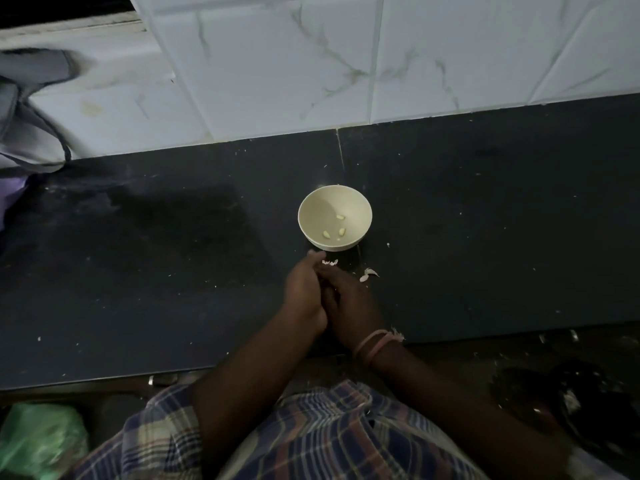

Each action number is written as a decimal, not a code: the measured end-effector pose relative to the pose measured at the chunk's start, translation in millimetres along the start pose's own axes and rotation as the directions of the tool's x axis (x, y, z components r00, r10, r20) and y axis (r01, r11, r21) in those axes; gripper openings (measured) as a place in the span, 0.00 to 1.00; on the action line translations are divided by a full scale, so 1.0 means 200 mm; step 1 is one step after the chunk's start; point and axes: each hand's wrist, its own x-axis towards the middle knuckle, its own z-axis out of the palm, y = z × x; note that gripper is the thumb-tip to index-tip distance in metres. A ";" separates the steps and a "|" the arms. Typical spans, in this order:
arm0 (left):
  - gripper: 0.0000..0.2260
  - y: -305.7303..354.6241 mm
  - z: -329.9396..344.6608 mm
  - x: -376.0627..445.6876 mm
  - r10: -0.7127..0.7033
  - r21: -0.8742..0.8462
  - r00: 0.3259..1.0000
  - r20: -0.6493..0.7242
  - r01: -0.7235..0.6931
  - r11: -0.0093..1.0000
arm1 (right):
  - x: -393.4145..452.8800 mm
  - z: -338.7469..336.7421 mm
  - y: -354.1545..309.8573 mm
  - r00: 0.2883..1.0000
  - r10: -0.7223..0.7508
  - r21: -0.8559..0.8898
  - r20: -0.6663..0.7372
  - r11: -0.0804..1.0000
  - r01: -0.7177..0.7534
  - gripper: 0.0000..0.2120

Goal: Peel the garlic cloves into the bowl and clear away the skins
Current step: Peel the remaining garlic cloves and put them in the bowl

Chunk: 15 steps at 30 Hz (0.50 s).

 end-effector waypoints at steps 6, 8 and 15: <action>0.11 0.00 -0.05 0.01 0.070 0.032 0.993 -0.097 -0.067 0.997 | -0.02 -0.03 0.04 0.988 0.076 -0.118 -0.136 0.989 -0.093 0.13; 0.14 -0.01 -0.05 -0.01 -0.033 0.053 0.999 -0.040 0.035 0.998 | -0.03 -0.03 -0.02 0.998 0.010 -0.025 -0.063 1.000 -0.012 0.13; 0.13 -0.01 -0.07 -0.02 0.058 -0.001 0.998 0.006 -0.058 0.998 | -0.05 -0.13 0.17 0.983 0.102 -0.212 -0.154 0.968 -0.134 0.09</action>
